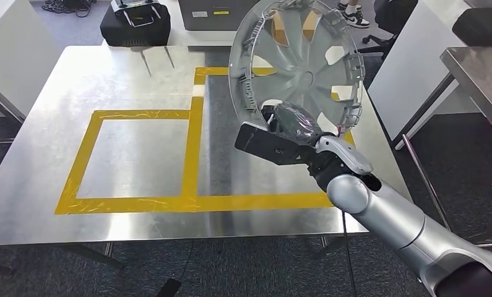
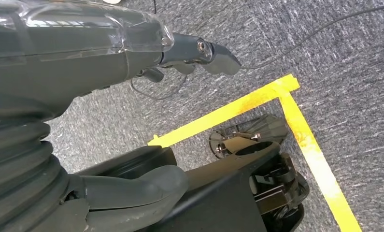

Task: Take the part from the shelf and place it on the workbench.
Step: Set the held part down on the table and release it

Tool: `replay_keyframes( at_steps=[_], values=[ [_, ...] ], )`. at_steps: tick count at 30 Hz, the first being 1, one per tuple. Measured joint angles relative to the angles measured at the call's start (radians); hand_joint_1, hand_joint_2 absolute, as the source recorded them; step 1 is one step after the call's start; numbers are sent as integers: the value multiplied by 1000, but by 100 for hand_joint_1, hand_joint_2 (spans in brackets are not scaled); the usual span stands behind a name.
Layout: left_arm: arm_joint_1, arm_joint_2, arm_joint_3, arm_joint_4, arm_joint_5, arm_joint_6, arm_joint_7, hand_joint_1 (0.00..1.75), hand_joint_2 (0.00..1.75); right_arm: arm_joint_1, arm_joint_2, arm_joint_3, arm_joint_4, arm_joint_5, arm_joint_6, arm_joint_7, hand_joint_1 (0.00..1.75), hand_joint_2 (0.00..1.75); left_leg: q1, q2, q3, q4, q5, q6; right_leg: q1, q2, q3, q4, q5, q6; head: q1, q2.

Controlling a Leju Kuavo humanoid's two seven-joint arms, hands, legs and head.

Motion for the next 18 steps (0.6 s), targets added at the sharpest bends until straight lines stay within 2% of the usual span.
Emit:
replay_keyframes(
  at_steps=[5,11,18],
  values=[
    [-2,0,-2,0,-21,-5,17,0,175,-46,20,47,107,113,93,-1,175,175,0,-1,0,-1,0,0,0,0,0,0,0,0,1,0],
    [-11,-5,-11,0,-37,-20,17,0,175,-88,86,114,292,240,161,-63,175,175,0,-1,0,-1,0,0,0,-1,0,0,0,0,1,0],
    [-18,-10,-22,0,-62,-42,-18,0,175,-96,154,166,441,253,227,-150,175,175,0,-4,0,-1,0,0,0,-1,0,-1,0,0,2,0]
  ],
)
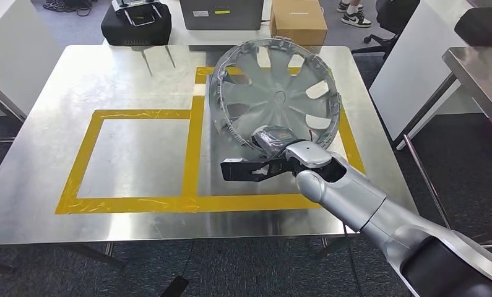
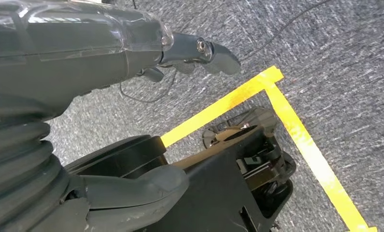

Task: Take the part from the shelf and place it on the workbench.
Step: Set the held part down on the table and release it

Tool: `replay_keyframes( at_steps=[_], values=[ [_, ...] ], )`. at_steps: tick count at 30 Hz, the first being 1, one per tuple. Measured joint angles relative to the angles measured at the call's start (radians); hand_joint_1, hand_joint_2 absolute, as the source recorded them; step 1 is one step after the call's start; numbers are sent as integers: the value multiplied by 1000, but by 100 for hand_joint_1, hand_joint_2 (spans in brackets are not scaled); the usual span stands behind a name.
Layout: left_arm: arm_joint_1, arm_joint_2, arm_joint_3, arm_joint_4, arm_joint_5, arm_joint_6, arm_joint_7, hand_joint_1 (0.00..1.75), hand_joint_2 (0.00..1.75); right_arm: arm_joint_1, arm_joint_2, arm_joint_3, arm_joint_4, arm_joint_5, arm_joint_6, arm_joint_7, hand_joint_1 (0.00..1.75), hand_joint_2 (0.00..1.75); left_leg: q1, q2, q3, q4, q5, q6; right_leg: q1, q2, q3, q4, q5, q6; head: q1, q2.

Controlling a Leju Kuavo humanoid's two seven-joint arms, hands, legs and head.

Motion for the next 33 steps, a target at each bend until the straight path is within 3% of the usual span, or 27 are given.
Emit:
replay_keyframes(
  at_steps=[4,8,19,23,33],
  values=[
    [0,0,-3,0,-6,-2,-10,0,175,4,26,28,35,-19,15,-22,175,175,0,-2,0,0,0,0,0,0,0,0,0,0,0,0],
    [-1,-1,-4,0,-13,-3,-20,0,175,5,41,52,59,-27,17,-24,0,0,0,-6,0,0,0,0,0,-1,0,-1,0,0,0,0],
    [0,0,-5,0,-18,-1,-36,0,175,-4,49,76,95,-37,16,-24,0,0,0,-16,0,0,0,0,0,-6,2,-2,0,0,1,0],
    [0,0,-5,0,-18,-1,-36,0,0,-5,51,78,103,-37,16,-24,0,0,0,-17,0,0,0,0,0,-6,3,-3,0,0,1,0],
    [-1,4,-12,0,-15,-5,-30,0,0,-22,53,89,113,-42,-41,-20,0,0,0,-17,0,0,1,-1,0,-6,3,-3,0,0,1,0]
  ],
)
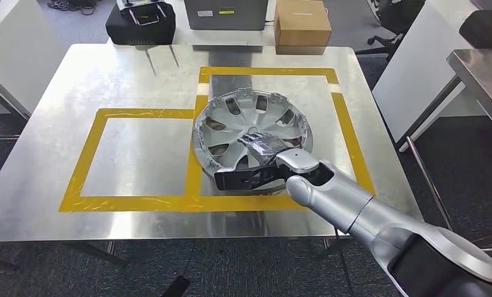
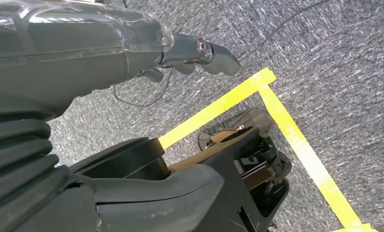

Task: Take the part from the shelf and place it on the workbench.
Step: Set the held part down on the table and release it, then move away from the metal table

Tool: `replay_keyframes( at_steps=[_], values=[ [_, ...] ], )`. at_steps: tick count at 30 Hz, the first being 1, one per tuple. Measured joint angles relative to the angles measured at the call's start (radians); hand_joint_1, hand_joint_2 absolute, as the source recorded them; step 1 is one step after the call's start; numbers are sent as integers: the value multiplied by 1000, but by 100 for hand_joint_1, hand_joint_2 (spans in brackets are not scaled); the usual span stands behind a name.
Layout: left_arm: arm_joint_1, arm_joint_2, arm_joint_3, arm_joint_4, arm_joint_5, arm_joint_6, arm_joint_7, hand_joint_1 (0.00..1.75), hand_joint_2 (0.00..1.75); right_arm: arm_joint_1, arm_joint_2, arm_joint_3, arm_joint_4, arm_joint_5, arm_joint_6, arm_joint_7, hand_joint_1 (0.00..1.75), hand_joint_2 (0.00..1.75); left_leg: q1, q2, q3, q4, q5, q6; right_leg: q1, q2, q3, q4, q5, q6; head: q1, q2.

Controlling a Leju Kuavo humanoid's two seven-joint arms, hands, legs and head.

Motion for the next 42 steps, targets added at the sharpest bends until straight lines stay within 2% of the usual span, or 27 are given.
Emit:
replay_keyframes(
  at_steps=[2,3,4,7,10,14,20,24,33,37,42],
  values=[
    [0,1,-1,0,0,0,1,0,0,-1,-1,-4,-2,-9,-39,3,0,0,0,-1,0,0,1,-1,0,0,0,0,0,0,0,0],
    [0,2,-1,0,0,0,1,0,0,0,-4,-12,-6,-24,-88,5,0,0,0,-2,0,0,1,-1,0,-1,0,0,0,0,0,0],
    [1,3,-1,0,-1,1,2,0,0,4,-9,-28,-15,-49,-162,5,0,0,0,-4,0,0,1,-1,0,-1,0,0,0,0,-1,0],
    [5,4,-1,0,2,12,-2,0,0,46,-43,-122,-96,-189,-464,-45,0,0,1,-13,1,0,2,-1,0,-6,1,-1,0,0,-2,0],
    [20,7,-1,0,15,33,-15,0,0,152,-89,-254,-258,-341,-679,-148,0,0,3,-25,3,0,2,-1,0,-13,8,-6,-2,0,0,0],
    [49,13,0,1,42,60,-48,0,0,364,-128,-412,-532,-527,-810,-315,0,0,3,-35,5,0,2,-1,0,-20,14,-10,-5,1,1,0],
    [85,23,12,2,83,95,-93,0,0,730,-161,-569,-874,-680,-810,-568,0,0,3,-42,6,-1,1,-1,0,-26,18,-13,-8,3,2,0],
    [96,31,20,2,91,99,-99,0,0,910,-171,-638,-1001,-713,-788,-655,0,0,3,-34,6,-1,0,-1,0,-22,17,-13,-8,3,2,0],
    [96,36,27,2,98,106,-97,0,0,1021,-176,-715,-1137,-738,-776,-661,0,0,3,-13,12,-3,1,-1,0,-9,17,-12,-5,5,2,0],
    [96,41,34,2,107,116,-99,0,0,1080,-175,-735,-1152,-782,-777,-703,0,0,3,-10,12,-3,0,-1,0,-7,17,-12,-5,5,3,0],
    [96,52,52,2,136,128,-135,0,0,1095,-174,-735,-1161,-780,-765,-719,0,0,0,-3,12,-3,-1,1,-1,-2,16,-13,-2,7,1,0]
  ],
)
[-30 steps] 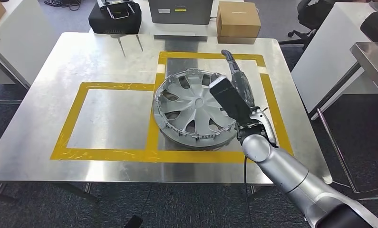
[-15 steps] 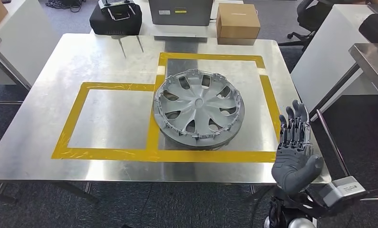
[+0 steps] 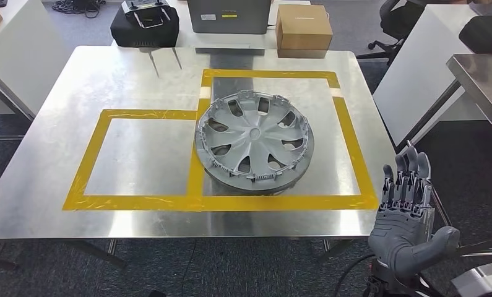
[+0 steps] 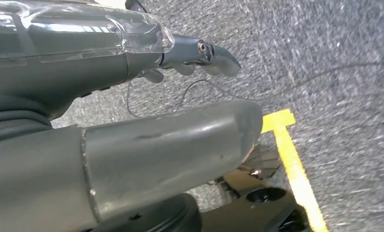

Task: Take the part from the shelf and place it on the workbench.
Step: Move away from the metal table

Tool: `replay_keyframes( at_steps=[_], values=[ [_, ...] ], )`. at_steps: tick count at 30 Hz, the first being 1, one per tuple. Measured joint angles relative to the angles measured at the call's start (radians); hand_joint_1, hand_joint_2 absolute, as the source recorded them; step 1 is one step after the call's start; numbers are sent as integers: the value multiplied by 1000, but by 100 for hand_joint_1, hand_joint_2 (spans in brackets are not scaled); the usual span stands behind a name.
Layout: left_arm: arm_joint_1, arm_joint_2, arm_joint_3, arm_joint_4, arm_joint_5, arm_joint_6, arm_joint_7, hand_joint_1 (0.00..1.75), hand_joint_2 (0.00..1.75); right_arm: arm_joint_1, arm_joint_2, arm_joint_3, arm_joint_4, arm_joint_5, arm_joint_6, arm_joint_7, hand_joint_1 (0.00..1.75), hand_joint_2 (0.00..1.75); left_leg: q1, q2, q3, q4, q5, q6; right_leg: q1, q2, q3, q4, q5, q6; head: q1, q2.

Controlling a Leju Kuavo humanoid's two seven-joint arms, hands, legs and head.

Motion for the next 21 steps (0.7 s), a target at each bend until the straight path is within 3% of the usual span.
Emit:
replay_keyframes(
  at_steps=[7,11,13,15,16,17,18,21],
  values=[
    [-1,7,18,0,-6,-12,42,0,0,-8,4,11,-9,9,-13,5,0,0,-10,2,0,1,-4,8,-9,2,0,-2,1,6,-1,0],
    [-2,8,18,-1,-15,-20,57,0,0,-9,4,14,-18,-5,-14,5,0,0,-9,5,2,-10,5,24,-12,2,-1,4,-7,19,-3,0],
    [-2,5,18,-1,-18,-26,57,0,0,-9,4,14,-23,-5,-14,11,0,0,-5,8,5,-20,10,33,-11,1,-31,75,-57,20,5,0],
    [-2,-2,18,-2,-23,-38,73,0,0,-4,4,15,-27,-1,-20,31,0,0,-8,10,5,-21,12,35,-10,0,-89,204,-121,19,15,0],
    [-2,-6,18,-2,-27,-45,88,0,0,2,3,16,-28,2,-28,45,0,0,-10,11,4,-21,12,35,-10,0,-112,255,-134,19,17,0],
    [-2,-11,18,-2,-31,-53,104,0,0,8,3,17,-29,6,-37,58,0,0,-12,10,4,-21,13,35,-10,0,-123,275,-128,17,19,0],
    [-2,-16,18,-2,-37,-59,120,0,0,13,2,18,-31,10,-48,70,0,0,-14,9,4,-21,15,35,-10,0,-119,260,-102,13,21,0],
    [-2,-33,17,-2,-51,-66,144,0,0,24,-6,21,-41,20,-77,94,0,0,-17,2,3,-21,23,27,-3,0,-45,81,1,-8,28,0]
  ],
)
